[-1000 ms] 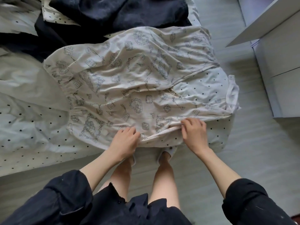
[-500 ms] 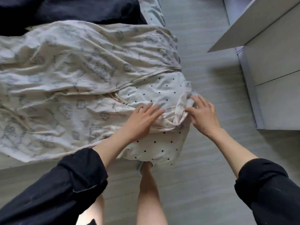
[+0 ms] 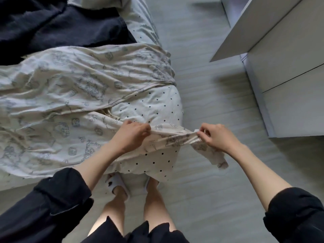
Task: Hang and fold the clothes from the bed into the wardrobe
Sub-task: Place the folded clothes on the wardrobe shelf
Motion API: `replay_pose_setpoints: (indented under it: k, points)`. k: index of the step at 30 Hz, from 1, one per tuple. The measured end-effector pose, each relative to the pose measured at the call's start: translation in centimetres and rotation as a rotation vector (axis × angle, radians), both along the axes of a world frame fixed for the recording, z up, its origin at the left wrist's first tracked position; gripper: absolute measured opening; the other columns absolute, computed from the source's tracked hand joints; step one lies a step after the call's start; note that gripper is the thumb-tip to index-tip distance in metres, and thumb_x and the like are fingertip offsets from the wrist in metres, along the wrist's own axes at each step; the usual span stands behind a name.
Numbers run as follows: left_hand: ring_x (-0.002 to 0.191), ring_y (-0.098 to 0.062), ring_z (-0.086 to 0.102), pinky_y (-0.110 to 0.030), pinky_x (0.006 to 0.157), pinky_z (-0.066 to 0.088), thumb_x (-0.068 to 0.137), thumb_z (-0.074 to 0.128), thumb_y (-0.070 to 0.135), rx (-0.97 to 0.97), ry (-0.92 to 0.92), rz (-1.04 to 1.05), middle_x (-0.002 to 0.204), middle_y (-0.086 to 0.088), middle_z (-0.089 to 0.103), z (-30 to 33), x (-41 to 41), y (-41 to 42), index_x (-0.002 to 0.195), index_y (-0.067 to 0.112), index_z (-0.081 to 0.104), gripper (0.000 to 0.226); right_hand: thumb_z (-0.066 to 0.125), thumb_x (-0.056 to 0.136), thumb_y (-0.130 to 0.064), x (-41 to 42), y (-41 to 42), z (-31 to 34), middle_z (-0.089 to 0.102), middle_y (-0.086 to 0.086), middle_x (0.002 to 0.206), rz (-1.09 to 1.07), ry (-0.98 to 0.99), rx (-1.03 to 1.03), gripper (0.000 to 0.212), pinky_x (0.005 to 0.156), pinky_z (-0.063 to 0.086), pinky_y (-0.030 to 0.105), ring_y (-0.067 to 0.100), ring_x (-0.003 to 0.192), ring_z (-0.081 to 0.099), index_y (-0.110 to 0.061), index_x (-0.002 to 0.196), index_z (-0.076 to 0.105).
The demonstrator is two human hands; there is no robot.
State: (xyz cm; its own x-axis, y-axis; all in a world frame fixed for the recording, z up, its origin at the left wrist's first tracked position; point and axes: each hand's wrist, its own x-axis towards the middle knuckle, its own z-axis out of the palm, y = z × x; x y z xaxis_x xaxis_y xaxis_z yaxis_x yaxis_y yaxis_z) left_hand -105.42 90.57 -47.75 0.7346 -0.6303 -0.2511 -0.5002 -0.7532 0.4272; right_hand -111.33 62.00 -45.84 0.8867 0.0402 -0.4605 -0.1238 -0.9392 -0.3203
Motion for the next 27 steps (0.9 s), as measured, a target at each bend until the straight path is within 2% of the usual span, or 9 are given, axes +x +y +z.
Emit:
replay_pose_setpoints:
  k: [4,7,11,15,18,21,24,25,27]
  points:
    - [0.098,-0.022,0.058,-0.030,0.083,0.031,0.096,0.047,0.017,-0.033,0.029,0.033,0.103,-0.001,0.066,1.3,2.0,-1.0,0.106,0.016,0.058,0.015,0.043,0.097,-0.042,3.4,-0.5,1.3,0.063,0.003,0.083,-0.057,0.049,0.053,0.038,0.068,0.038,0.032,0.024,0.085,0.057,-0.012,0.090,0.066]
    - [0.093,-0.024,0.059,-0.033,0.082,0.037,0.095,0.050,0.015,-0.098,0.020,0.066,0.099,-0.003,0.067,2.1,3.2,-1.3,0.103,0.012,0.058,0.012,0.052,0.092,-0.041,5.2,0.2,-0.7,0.061,0.002,0.109,0.011,0.186,0.040,0.035,0.086,0.043,0.034,0.024,0.107,0.056,-0.021,0.120,0.059]
    - [0.093,-0.022,0.056,-0.033,0.082,0.039,0.094,0.051,0.015,-0.131,0.040,0.104,0.099,-0.004,0.065,2.2,3.5,-1.0,0.105,0.010,0.059,0.014,0.062,0.087,-0.035,6.0,2.6,-4.8,0.038,0.005,0.144,0.128,0.315,0.103,0.060,0.109,0.031,0.047,0.025,0.134,0.032,-0.026,0.141,0.040]
    - [0.087,-0.011,0.044,-0.026,0.078,0.025,0.094,0.053,0.015,-0.133,0.022,0.096,0.099,0.001,0.064,1.9,3.9,-0.8,0.106,0.014,0.061,0.015,0.062,0.085,-0.024,7.1,3.6,-5.8,0.021,0.001,0.155,0.152,0.262,0.115,0.067,0.112,0.022,0.055,0.021,0.143,0.015,-0.026,0.145,0.031]
    - [0.083,-0.010,0.038,-0.028,0.080,0.025,0.090,0.058,0.012,-0.151,0.012,0.052,0.098,0.004,0.066,1.8,3.8,-0.8,0.103,0.015,0.063,0.014,0.053,0.087,-0.025,8.3,3.5,-5.2,0.008,-0.002,0.159,0.203,0.246,0.109,0.071,0.112,0.016,0.055,0.019,0.146,0.005,-0.028,0.150,0.019]
    - [0.081,-0.010,0.040,-0.032,0.081,0.028,0.087,0.059,0.024,-0.169,0.003,0.038,0.094,0.007,0.067,1.9,3.9,-0.6,0.097,0.017,0.064,0.013,0.045,0.086,-0.035,9.5,4.1,-4.8,0.035,0.005,0.150,0.286,0.355,0.101,0.059,0.113,0.022,0.048,0.023,0.140,0.025,-0.028,0.144,0.035]
    - [0.083,-0.009,0.045,-0.032,0.085,0.029,0.082,0.041,0.054,-0.155,0.035,0.096,0.086,0.014,0.061,2.3,4.3,-0.6,0.096,0.022,0.065,0.042,0.036,0.073,-0.040,10.1,4.1,-3.9,0.061,0.006,0.113,0.222,0.409,0.141,0.055,0.091,0.036,0.037,0.026,0.108,0.050,-0.019,0.120,0.057]
    - [0.085,-0.011,0.047,-0.031,0.086,0.028,0.084,0.038,0.055,-0.152,0.049,0.136,0.083,0.016,0.057,2.5,4.5,-0.7,0.098,0.022,0.066,0.045,0.034,0.072,-0.040,10.2,3.7,-3.8,0.060,0.002,0.096,0.192,0.410,0.154,0.049,0.083,0.035,0.036,0.025,0.099,0.050,-0.016,0.105,0.061]
    - [0.090,-0.016,0.049,-0.029,0.083,0.025,0.090,0.039,0.042,-0.157,0.061,0.217,0.078,0.019,0.050,2.7,5.0,-1.0,0.103,0.021,0.067,0.038,0.031,0.081,-0.038,10.3,2.3,-4.1,0.049,-0.005,0.074,0.162,0.398,0.127,0.031,0.079,0.032,0.037,0.023,0.091,0.043,-0.017,0.073,0.052]
